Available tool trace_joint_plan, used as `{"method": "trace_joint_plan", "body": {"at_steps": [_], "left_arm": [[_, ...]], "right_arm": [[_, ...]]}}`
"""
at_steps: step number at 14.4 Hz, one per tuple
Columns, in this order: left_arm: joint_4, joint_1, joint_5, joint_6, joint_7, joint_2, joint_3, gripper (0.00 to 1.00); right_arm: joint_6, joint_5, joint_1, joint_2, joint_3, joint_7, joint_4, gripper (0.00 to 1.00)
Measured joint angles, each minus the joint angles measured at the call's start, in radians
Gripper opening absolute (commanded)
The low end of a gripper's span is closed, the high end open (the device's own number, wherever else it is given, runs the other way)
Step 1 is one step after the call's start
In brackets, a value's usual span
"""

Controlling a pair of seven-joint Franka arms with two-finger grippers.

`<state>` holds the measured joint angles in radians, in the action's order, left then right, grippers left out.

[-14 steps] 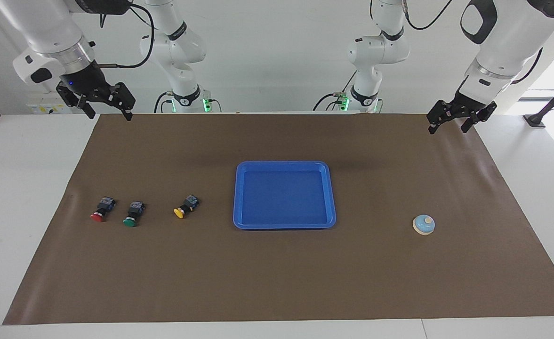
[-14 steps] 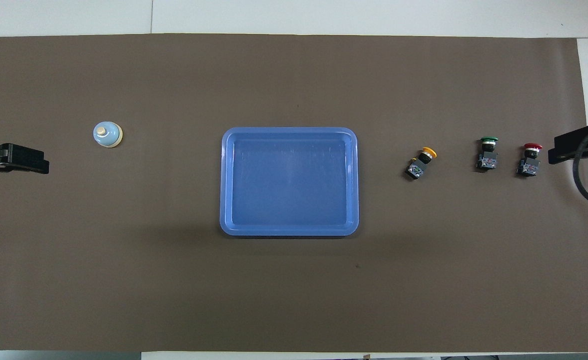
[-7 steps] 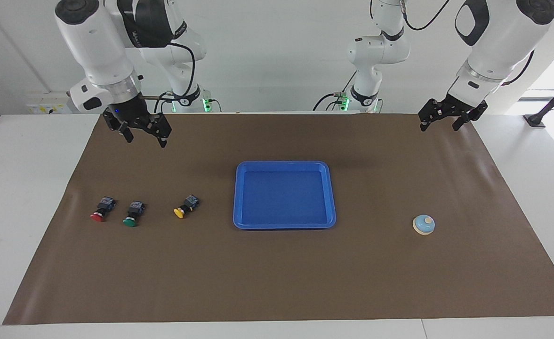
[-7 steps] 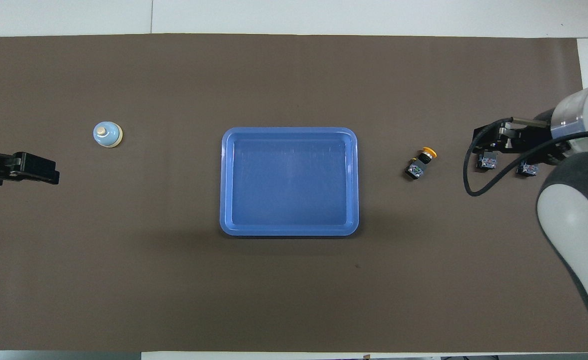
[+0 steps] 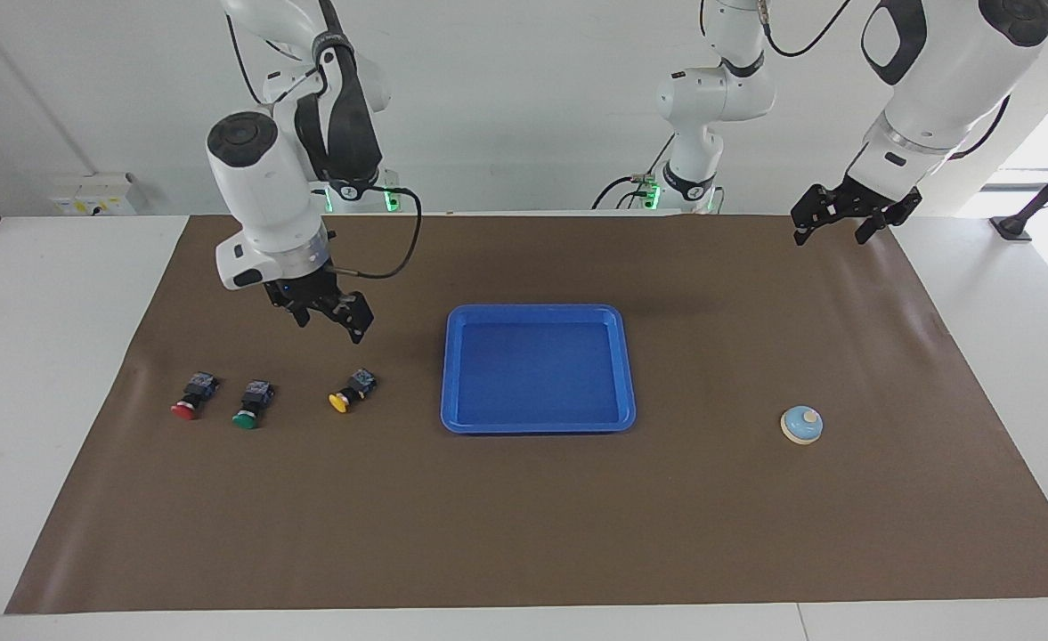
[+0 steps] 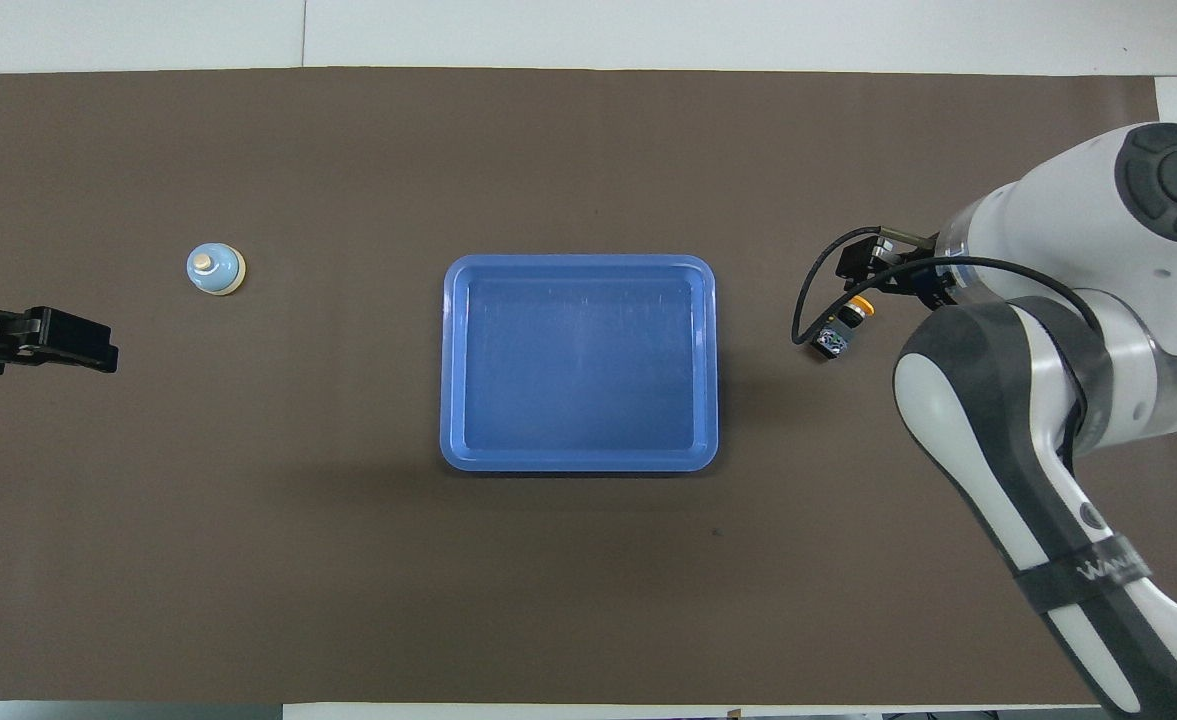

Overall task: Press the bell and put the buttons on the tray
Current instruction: 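Reach the right gripper to the yellow-topped button and grasp it, then carry the yellow button with the right gripper into the blue tray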

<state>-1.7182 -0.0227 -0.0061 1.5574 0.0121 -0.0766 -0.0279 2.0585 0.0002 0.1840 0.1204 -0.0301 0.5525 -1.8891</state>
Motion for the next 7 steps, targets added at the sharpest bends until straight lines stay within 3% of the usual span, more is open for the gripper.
{"method": "trace_joint_plan", "body": {"at_steps": [3, 7], "left_arm": [[0.000, 0.000, 0.000, 0.000, 0.000, 0.000, 0.000, 1.00], [0.000, 0.000, 0.000, 0.000, 0.000, 0.000, 0.000, 1.00]], "right_arm": [[0.206, 0.000, -0.002, 0.043, -0.003, 0.009, -0.110, 1.00], [0.312, 0.000, -0.004, 0.082, -0.005, 0.012, -0.172, 1.00]]}}
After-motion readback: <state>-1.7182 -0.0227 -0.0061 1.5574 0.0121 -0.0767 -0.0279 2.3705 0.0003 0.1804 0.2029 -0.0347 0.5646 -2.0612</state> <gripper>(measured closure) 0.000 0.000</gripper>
